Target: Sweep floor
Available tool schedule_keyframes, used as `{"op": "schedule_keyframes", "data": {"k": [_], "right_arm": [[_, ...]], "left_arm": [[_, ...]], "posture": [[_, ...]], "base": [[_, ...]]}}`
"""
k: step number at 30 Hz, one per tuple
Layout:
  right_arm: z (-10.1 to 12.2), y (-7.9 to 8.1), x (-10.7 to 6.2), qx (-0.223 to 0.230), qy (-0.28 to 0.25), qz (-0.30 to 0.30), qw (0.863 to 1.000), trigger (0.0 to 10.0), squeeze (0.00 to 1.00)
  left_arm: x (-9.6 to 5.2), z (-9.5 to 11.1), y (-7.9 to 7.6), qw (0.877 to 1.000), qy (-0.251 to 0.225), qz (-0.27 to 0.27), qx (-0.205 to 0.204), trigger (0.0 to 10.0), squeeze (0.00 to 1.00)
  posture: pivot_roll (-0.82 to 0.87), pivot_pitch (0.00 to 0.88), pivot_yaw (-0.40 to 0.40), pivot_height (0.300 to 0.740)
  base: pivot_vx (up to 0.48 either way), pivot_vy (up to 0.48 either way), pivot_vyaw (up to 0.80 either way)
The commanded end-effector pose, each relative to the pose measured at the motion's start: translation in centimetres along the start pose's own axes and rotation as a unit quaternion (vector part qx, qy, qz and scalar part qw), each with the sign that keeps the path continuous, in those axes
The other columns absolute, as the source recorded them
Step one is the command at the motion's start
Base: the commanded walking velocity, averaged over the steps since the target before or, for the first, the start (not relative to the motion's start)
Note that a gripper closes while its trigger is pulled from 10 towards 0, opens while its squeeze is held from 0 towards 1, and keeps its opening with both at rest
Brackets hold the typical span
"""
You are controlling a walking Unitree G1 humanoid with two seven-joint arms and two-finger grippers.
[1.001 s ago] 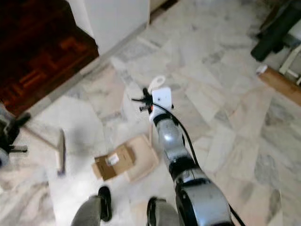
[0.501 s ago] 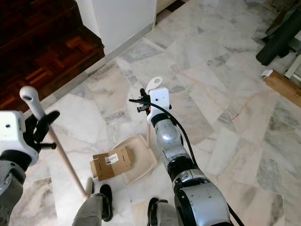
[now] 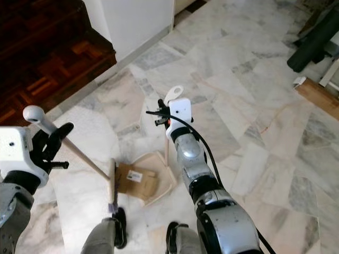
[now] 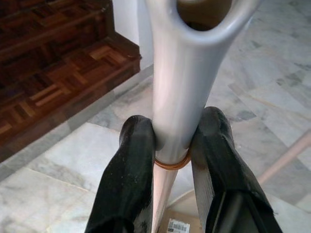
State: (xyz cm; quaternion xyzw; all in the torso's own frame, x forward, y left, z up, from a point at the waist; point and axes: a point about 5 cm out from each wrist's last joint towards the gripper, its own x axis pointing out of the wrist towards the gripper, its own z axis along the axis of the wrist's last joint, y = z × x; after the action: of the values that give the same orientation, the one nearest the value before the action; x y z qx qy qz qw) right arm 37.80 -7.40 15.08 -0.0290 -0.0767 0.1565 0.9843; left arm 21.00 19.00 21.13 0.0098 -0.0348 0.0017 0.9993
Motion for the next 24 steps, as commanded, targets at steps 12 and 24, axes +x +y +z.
{"op": "schedule_keyframes", "data": {"k": [12,24], "right_arm": [[-0.3,0.1,-0.1,0.027,0.009,-0.005,1.0,10.0,0.0],[1.3,-2.3,1.1,0.154,0.034,-0.104,0.982,10.0,0.0]], "left_arm": [[0.1,0.0,-1.0,0.999,-0.019,-0.005,-0.045,10.0,0.0],[1.2,0.7,-1.2,0.997,-0.051,0.002,-0.051,10.0,0.0]], "posture": [[0.08,0.402,-0.063,0.74],[0.05,0.37,-0.066,0.74]], "base": [[0.0,0.0,0.0],[0.0,0.0,0.0]]}}
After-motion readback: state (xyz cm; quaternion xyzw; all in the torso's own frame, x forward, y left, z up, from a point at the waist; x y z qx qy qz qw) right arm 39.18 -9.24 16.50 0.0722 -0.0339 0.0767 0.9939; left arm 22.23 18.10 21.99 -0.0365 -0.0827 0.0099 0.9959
